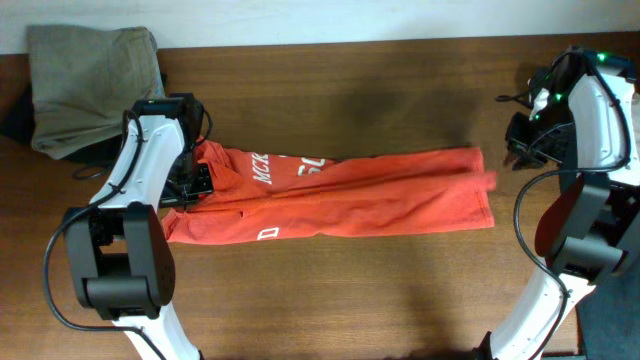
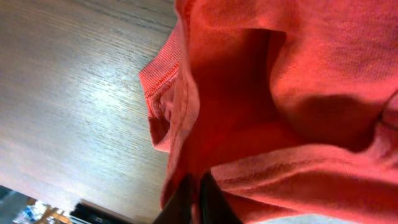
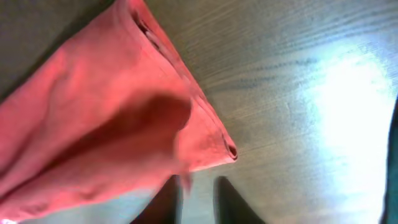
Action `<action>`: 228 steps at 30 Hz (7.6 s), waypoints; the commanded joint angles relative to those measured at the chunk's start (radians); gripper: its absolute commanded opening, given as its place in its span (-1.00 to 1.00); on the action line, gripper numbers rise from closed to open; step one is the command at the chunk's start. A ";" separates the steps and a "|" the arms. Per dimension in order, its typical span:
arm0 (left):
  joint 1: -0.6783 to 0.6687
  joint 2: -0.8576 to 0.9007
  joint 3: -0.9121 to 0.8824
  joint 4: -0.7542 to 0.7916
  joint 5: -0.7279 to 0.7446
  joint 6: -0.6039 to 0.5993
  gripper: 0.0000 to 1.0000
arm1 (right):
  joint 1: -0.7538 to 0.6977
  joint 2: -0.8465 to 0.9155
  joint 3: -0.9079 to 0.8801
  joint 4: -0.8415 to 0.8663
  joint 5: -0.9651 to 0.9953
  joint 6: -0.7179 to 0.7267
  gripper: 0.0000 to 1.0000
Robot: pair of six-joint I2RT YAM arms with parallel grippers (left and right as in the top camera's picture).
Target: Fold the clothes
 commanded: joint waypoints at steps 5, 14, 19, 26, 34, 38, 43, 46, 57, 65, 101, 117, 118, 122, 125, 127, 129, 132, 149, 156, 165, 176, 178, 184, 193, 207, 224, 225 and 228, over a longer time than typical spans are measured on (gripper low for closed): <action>0.010 -0.029 -0.006 0.015 -0.010 -0.012 0.29 | -0.001 -0.021 -0.006 0.013 0.016 -0.002 0.98; 0.001 -0.027 0.118 0.162 0.264 0.026 -0.99 | 0.057 -0.021 -0.019 0.122 -0.036 -0.009 -0.07; -0.036 -0.026 0.064 0.240 0.279 0.034 -0.99 | 0.153 -0.020 -0.126 0.240 -0.031 -0.010 -0.34; -0.055 -0.015 -0.089 0.405 0.356 0.034 -0.99 | 0.181 -0.020 -0.351 0.383 -0.032 -0.009 -0.41; -0.053 -0.013 -0.182 0.534 0.349 0.034 -0.99 | 0.180 -0.019 -0.517 0.486 -0.032 -0.007 -0.41; -0.037 -0.013 -0.203 0.542 0.227 0.033 -0.99 | 0.180 -0.019 -0.526 0.486 0.025 0.044 -0.50; 0.046 -0.013 -0.216 0.542 0.180 0.033 -0.99 | 0.180 -0.020 -0.526 0.479 0.037 0.044 -0.67; 0.104 -0.013 -0.230 0.560 0.180 0.034 -0.99 | 0.180 -0.020 -0.523 0.479 0.037 0.044 -0.77; 0.237 -0.040 -0.204 0.573 0.167 0.034 -0.99 | 0.180 -0.020 -0.436 0.419 0.040 0.043 -0.92; 0.111 -0.238 -0.163 0.522 0.265 0.033 -0.99 | 0.181 -0.020 -0.436 0.445 0.040 0.044 -0.85; 0.172 0.060 0.212 0.122 -0.007 -0.016 -0.99 | 0.180 -0.021 -0.174 0.269 0.108 0.085 -0.89; 0.164 0.064 0.238 0.077 0.074 -0.016 0.22 | -0.037 -0.020 -0.064 0.246 0.096 -0.072 0.97; 0.164 0.064 0.224 0.090 0.082 -0.016 0.25 | -0.043 -0.020 -0.094 0.273 0.029 -0.119 0.97; 0.164 0.064 0.161 0.140 0.114 -0.016 0.33 | -0.042 -0.019 -0.214 0.380 -0.097 -0.208 0.97; 0.164 0.064 0.142 0.153 0.114 -0.016 0.35 | -0.042 -0.019 -0.291 0.449 -0.105 -0.209 0.97; 0.164 0.064 0.130 0.167 0.114 -0.016 0.39 | -0.042 -0.019 -0.340 0.491 -0.145 -0.249 0.97; 0.164 0.064 0.128 0.175 0.114 -0.016 0.40 | -0.042 -0.019 -0.399 0.533 -0.256 -0.344 0.97; 0.164 0.064 0.128 0.177 0.114 -0.016 0.41 | -0.042 -0.019 -0.483 0.606 -0.372 -0.407 0.97; 0.164 0.064 0.128 0.176 0.114 -0.016 0.41 | -0.055 -0.019 -0.490 0.587 -0.353 -0.262 -0.92; 0.164 0.064 0.127 0.177 0.126 -0.016 0.42 | -0.053 -0.068 -0.311 0.354 -0.154 -0.168 -0.92; 0.164 0.064 0.127 0.177 0.126 -0.016 0.42 | 0.202 -0.195 -0.296 0.259 -0.143 -0.138 -0.92; 0.164 0.064 0.127 0.177 0.126 -0.016 0.42 | 0.602 -0.185 -0.298 0.284 -0.142 -0.086 -0.92; 0.164 0.064 0.127 0.177 0.126 -0.016 0.42 | 0.654 -0.169 -0.298 0.284 -0.142 -0.068 -0.92; 0.164 0.064 0.127 0.177 0.126 -0.016 0.42 | 0.742 -0.160 -0.341 0.356 -0.143 0.012 -0.83; 0.164 0.064 0.127 0.177 0.126 -0.016 0.42 | 0.754 -0.159 -0.333 0.369 -0.159 0.018 -0.34; 0.164 0.064 0.127 0.177 0.159 -0.016 0.42 | 0.628 -0.154 -0.371 0.267 -0.114 0.007 -0.21; 0.164 0.064 0.127 0.177 0.159 -0.016 0.43 | 0.858 -0.148 -0.532 0.434 -0.117 0.090 0.14; 0.164 0.064 0.127 0.177 0.159 -0.016 0.43 | 0.863 -0.147 -0.532 0.435 -0.105 0.106 0.12; 0.164 0.064 0.127 0.177 0.160 -0.016 0.43 | 0.890 -0.132 -0.532 0.438 -0.023 0.158 0.08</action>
